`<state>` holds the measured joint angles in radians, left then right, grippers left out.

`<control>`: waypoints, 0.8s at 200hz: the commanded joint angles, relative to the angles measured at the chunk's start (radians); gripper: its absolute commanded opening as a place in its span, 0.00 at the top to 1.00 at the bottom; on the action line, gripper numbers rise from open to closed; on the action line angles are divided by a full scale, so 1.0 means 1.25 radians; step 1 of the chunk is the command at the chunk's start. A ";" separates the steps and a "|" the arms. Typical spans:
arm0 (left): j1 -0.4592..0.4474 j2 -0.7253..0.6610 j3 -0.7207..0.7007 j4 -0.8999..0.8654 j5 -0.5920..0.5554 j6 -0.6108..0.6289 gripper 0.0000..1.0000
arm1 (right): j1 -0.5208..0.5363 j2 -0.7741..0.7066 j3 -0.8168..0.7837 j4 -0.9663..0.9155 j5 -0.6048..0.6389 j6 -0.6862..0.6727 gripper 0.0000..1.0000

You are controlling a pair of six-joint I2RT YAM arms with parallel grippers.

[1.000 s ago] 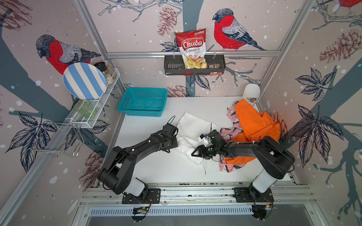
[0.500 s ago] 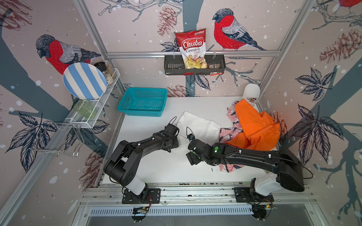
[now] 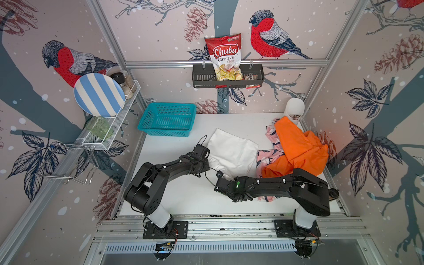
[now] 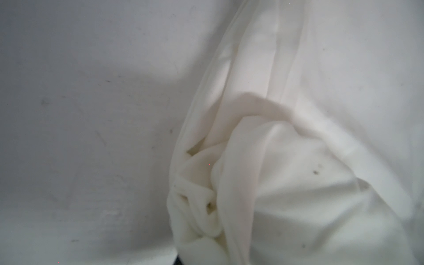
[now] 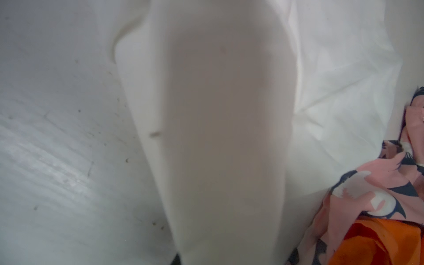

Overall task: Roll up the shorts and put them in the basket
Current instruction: Roll the shorts at the center of the board.

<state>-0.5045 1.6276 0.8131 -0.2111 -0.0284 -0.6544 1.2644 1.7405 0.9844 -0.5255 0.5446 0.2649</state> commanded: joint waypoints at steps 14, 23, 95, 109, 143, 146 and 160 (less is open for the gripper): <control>0.014 0.008 -0.009 -0.058 -0.031 0.024 1.00 | -0.052 -0.089 -0.040 -0.008 -0.053 -0.024 0.95; 0.018 0.006 -0.008 -0.060 -0.033 0.028 1.00 | -0.057 -0.101 -0.040 -0.008 -0.071 -0.031 0.95; 0.019 -0.032 0.017 -0.084 0.003 0.049 0.98 | 0.031 -0.113 0.019 0.015 0.003 -0.093 0.19; 0.019 -0.034 0.019 -0.088 0.011 0.052 0.98 | 0.057 -0.112 0.014 0.056 0.042 -0.133 0.10; 0.019 -0.033 0.022 -0.092 0.023 0.052 0.98 | 0.073 -0.064 0.004 0.167 0.084 -0.250 0.03; 0.019 -0.033 0.022 -0.092 0.022 0.052 0.98 | 0.073 -0.056 0.003 0.177 0.088 -0.260 0.03; 0.019 -0.037 0.022 -0.094 0.023 0.052 0.97 | 0.064 -0.018 0.001 0.216 0.104 -0.302 0.05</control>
<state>-0.4843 1.5913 0.8333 -0.3023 -0.0059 -0.6018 1.3521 1.6615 0.9909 -0.3782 0.6029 0.0204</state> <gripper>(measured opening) 0.072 0.967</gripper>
